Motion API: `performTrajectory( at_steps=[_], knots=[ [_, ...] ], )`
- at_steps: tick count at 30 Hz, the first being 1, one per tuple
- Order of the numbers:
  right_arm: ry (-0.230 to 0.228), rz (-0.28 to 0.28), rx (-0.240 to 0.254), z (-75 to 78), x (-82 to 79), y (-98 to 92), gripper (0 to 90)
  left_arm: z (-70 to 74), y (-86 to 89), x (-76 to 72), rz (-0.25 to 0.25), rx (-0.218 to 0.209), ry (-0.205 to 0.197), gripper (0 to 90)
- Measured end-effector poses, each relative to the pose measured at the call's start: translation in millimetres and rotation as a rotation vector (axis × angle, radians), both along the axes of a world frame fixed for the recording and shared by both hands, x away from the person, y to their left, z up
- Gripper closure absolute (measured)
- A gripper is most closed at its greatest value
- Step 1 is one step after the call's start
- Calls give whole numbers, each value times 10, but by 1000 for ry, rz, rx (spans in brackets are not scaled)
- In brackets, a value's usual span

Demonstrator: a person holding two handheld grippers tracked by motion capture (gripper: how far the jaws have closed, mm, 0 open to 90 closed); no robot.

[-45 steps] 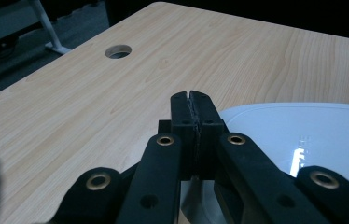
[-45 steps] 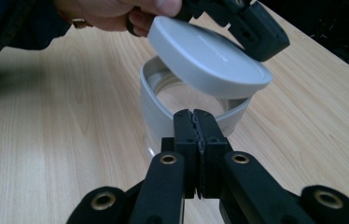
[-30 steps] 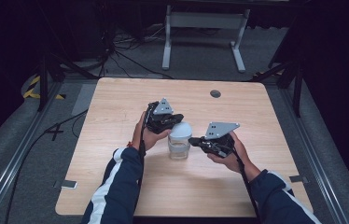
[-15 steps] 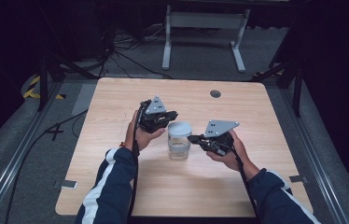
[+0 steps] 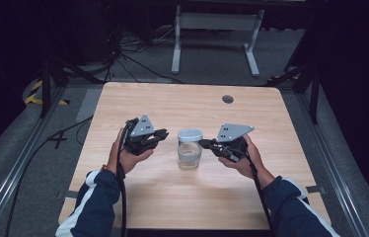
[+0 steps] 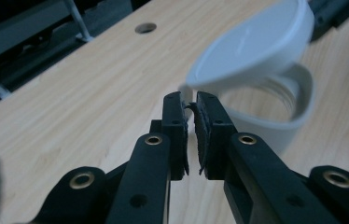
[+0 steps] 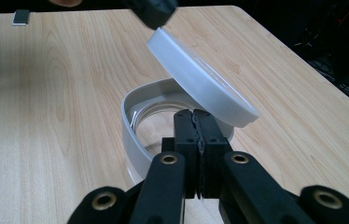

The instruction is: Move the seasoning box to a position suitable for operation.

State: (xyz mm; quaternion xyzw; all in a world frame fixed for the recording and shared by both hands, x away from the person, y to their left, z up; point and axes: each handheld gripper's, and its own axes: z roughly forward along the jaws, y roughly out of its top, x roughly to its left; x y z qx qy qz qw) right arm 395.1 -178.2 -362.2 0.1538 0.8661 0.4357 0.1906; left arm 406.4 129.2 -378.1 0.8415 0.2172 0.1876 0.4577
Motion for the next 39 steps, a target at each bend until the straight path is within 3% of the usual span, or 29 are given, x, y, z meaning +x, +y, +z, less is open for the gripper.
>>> performTrajectory(
  at_steps=[2,7,8,16,20,32,39],
  knots=[
    [-4,2,-5,1,4,6,896,-56,92,-80,3,21,-11,821],
    [-14,-4,-8,19,15,14,896,-190,270,-261,34,26,27,817],
    [-15,-6,-11,24,15,15,896,-227,322,-295,37,43,30,815],
    [-20,-18,-23,49,53,17,897,-469,567,-468,77,64,70,798],
    [-24,-23,-18,79,77,29,897,-555,629,-527,86,84,91,789],
    [-39,-15,-32,148,143,95,898,-803,714,-661,92,63,166,750],
    [-31,-17,-35,172,189,106,898,-847,759,-641,72,64,173,727]
  ],
)
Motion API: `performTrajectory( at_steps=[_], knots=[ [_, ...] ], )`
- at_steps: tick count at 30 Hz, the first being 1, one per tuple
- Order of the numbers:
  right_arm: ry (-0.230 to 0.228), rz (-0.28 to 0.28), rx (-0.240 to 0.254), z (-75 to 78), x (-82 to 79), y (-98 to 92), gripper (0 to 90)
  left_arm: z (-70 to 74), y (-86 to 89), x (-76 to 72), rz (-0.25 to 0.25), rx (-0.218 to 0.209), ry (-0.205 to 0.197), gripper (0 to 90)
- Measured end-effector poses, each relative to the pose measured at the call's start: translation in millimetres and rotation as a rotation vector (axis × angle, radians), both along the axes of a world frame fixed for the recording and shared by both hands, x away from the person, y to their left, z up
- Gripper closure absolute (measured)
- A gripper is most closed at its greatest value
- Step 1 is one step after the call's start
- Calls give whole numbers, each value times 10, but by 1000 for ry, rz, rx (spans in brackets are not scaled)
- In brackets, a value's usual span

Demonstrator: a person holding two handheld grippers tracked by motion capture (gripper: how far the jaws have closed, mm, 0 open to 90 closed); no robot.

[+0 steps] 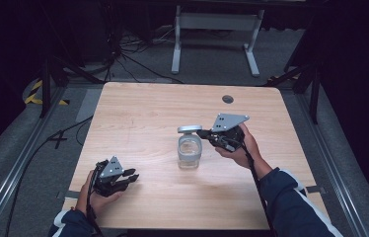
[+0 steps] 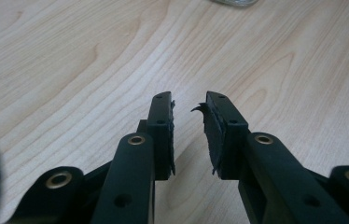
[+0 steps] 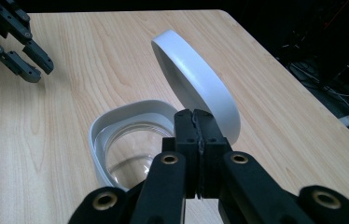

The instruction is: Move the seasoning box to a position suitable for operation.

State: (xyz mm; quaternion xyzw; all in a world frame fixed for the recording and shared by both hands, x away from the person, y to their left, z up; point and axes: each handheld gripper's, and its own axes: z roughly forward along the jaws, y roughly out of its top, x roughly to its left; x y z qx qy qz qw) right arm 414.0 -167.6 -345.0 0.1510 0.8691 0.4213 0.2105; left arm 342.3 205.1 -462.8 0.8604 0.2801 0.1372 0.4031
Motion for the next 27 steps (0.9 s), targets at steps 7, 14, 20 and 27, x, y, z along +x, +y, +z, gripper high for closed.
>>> performTrajectory(
  at_steps=[7,14,20,27],
  knots=[
    [-1,-16,-9,8,74,11,898,-49,46,5,13,-9,25,712],
    [0,-32,-10,21,105,-11,898,-73,57,31,-3,4,36,713],
    [-8,-48,-12,26,139,-33,899,-122,36,44,-3,10,39,718],
    [-16,-59,11,42,206,-48,898,-152,22,37,-1,23,37,696]
  ],
)
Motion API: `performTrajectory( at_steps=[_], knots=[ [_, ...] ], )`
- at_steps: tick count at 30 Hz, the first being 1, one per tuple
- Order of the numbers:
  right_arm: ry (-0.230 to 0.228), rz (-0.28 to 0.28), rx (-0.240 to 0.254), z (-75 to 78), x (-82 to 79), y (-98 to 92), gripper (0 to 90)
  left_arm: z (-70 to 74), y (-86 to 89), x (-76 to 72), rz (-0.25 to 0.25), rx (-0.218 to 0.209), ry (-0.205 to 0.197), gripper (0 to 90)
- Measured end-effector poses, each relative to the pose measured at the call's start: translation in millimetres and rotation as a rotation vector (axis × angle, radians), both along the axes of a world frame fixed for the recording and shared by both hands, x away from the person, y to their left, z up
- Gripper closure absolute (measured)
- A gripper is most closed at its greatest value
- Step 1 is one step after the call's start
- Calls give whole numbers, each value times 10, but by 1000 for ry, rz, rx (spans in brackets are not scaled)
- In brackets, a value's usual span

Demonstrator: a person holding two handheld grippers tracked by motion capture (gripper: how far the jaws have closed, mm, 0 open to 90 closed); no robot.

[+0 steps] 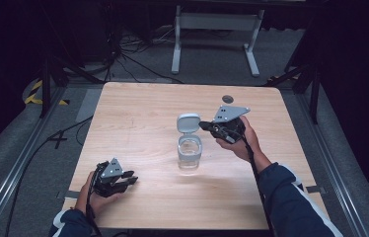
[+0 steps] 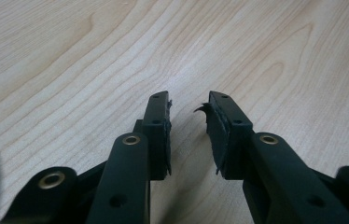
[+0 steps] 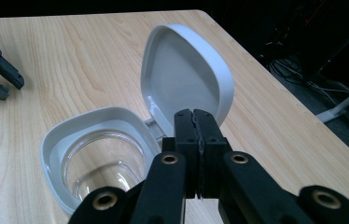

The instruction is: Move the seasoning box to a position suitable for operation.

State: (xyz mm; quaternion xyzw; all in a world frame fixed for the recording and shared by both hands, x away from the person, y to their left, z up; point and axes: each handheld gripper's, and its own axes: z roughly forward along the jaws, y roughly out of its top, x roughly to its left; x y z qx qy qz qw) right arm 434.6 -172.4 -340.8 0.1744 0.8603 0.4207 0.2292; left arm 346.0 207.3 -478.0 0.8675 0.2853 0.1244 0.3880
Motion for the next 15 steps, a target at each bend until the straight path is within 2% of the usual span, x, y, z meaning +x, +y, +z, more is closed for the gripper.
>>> performTrajectory(
  at_steps=[3,4,8,11,15],
  knots=[
    [-10,4,-8,24,-12,-13,897,-16,-21,-10,5,-12,-8,683],
    [-10,5,-8,34,-16,-22,897,-13,-21,-9,2,-4,-13,683],
    [-13,2,22,72,-26,-81,896,-16,-21,1,10,-6,-14,659],
    [-20,-2,13,81,-35,-100,896,-7,-22,10,-9,10,-25,651],
    [-20,-10,-9,92,-55,-138,885,-15,-25,26,15,-3,-16,609]
  ],
)
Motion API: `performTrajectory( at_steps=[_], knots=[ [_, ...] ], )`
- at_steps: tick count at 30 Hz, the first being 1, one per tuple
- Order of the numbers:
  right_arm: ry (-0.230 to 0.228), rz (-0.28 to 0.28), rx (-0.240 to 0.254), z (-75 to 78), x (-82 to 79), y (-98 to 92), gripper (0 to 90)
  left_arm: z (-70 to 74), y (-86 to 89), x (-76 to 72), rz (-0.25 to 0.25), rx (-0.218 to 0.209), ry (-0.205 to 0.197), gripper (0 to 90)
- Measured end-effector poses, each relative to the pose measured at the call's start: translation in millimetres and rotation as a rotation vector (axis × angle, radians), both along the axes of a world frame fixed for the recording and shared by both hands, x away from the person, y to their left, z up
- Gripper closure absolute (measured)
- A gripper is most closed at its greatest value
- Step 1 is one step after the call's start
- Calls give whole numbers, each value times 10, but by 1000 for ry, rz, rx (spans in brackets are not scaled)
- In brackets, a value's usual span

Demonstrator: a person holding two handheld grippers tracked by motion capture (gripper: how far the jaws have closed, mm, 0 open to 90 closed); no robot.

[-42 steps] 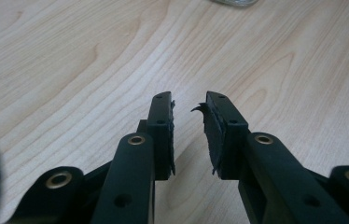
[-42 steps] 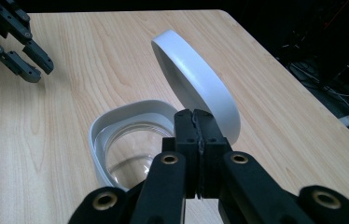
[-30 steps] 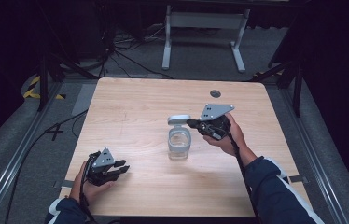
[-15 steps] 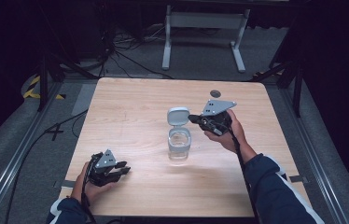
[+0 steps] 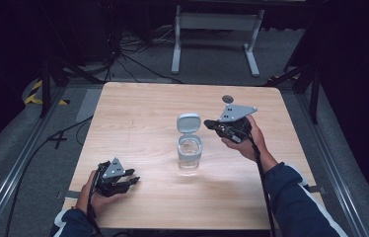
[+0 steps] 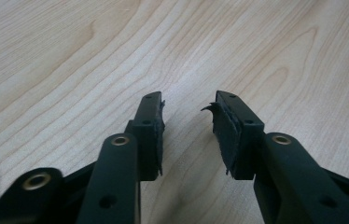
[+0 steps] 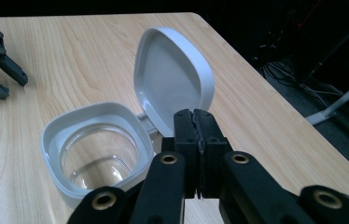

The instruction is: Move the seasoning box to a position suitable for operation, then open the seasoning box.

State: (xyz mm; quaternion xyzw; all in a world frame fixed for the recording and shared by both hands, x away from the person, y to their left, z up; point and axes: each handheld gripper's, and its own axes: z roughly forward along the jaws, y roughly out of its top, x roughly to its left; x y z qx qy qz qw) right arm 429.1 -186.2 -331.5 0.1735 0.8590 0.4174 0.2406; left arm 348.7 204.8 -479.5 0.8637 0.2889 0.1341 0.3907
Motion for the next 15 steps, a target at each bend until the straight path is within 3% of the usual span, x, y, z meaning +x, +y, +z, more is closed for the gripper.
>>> performTrajectory(
  at_steps=[7,15],
  knots=[
    [-2,-24,-4,10,-106,-127,805,-5,8,3,39,-3,18,461],
    [12,-21,-16,14,-265,-366,715,-2,-13,32,38,9,32,348]
  ],
)
